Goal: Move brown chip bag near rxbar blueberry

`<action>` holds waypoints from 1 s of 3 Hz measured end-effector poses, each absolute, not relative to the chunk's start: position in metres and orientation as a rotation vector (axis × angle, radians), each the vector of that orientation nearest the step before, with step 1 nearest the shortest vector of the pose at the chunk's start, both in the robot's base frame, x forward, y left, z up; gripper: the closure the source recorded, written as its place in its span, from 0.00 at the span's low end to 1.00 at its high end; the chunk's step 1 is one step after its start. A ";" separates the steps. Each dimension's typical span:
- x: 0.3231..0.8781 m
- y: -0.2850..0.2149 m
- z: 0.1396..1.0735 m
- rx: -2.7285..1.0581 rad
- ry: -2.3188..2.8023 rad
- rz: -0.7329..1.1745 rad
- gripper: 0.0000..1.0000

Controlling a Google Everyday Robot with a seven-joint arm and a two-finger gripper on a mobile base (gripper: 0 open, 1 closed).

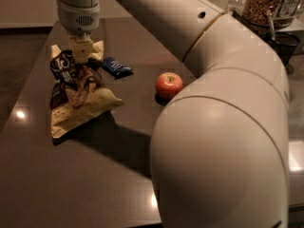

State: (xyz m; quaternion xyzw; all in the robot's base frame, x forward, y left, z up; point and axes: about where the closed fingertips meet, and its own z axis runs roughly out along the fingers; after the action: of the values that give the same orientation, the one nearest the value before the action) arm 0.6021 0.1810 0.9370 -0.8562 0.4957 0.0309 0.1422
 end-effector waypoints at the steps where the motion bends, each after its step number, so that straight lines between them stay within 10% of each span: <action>1: 0.616 0.172 0.928 -2.448 1.493 0.066 0.61; 3: 0.626 0.172 0.922 -2.416 1.520 0.058 0.07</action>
Offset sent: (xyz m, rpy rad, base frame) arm 0.0178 -0.0351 -0.0192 -0.0719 0.0374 -0.1098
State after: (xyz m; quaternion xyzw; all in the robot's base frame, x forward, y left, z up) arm 0.6259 0.1719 0.9217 -0.8375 0.5271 0.0200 0.1429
